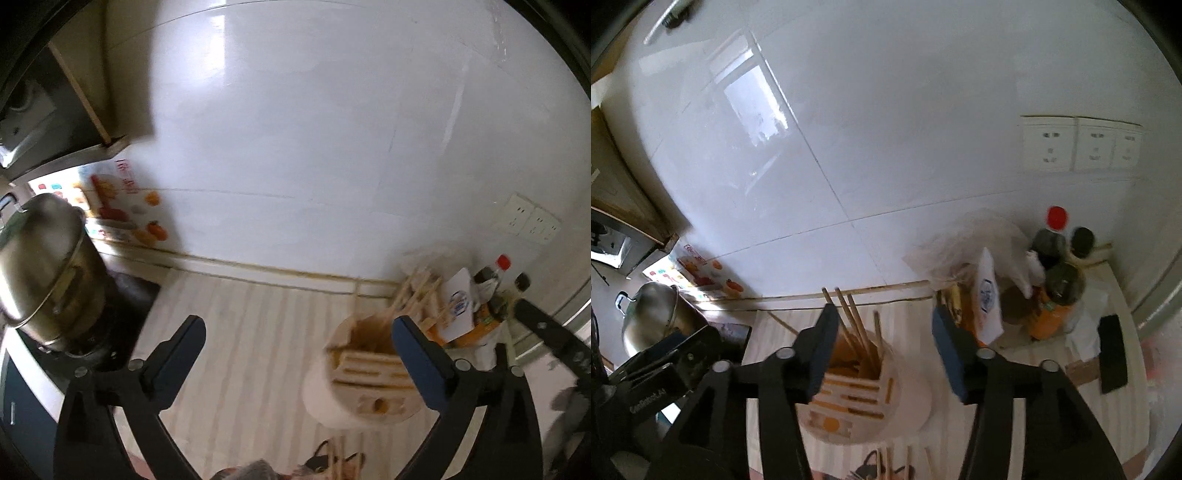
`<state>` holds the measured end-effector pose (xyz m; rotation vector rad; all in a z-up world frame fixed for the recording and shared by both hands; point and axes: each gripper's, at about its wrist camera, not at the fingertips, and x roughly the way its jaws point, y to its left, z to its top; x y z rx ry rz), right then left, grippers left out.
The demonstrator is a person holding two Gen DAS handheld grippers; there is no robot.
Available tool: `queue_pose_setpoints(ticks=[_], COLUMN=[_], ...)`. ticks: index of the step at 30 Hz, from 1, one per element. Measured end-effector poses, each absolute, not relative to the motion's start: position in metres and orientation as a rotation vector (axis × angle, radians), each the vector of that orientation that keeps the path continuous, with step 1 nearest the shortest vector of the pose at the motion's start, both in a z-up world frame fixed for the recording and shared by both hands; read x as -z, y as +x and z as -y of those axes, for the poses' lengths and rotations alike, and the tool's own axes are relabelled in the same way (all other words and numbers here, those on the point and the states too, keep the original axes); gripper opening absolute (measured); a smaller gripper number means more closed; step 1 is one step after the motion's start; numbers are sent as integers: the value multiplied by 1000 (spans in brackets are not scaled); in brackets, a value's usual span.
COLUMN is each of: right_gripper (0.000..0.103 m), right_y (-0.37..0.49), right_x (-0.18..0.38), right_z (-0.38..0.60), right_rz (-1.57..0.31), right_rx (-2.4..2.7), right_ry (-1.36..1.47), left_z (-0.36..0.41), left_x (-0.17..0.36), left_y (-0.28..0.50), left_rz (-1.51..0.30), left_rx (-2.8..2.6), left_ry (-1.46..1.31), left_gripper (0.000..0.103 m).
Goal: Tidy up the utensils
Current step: 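Open the left tool over the pink holder while the right tool releases its chopstick into it, then lower the left tool onto a chopstick on the mat and close it while the right tool grasps one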
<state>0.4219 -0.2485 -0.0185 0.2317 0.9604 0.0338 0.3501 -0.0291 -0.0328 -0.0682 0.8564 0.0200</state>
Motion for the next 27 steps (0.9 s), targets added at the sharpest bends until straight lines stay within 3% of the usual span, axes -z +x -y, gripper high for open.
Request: queue_pose_setpoints(ticks=[2,6,16,18,20,23,27], right_gripper=[64,84,83,74,63,52,50], right_y=[406,377,319,310,302,290,275], right_x=[16,27,137,163,190,229,261], right_z=[257,272,291,292,290,285,279], right_rz=[-958,-965,-1214,-1280,-1358,-1456,-1534], right_rx=[-12,16,86,81,68,52,35], right_ry=[237,252,215,226,222,205,187], left_z=[25,19,36,45,54,68,80], left_x=[42,78,218,247,270,296,318], left_y=[341,320,278,273,271,266,262], left_rz=[-868,-925,-1227,-1296,-1371,-1441,-1498], left_rx=[-35,-73,-84,-38,4,58,105], left_ry=[-65,-24,67,59,51,38,-2], left_gripper=[103,103,101,92,66,47,45])
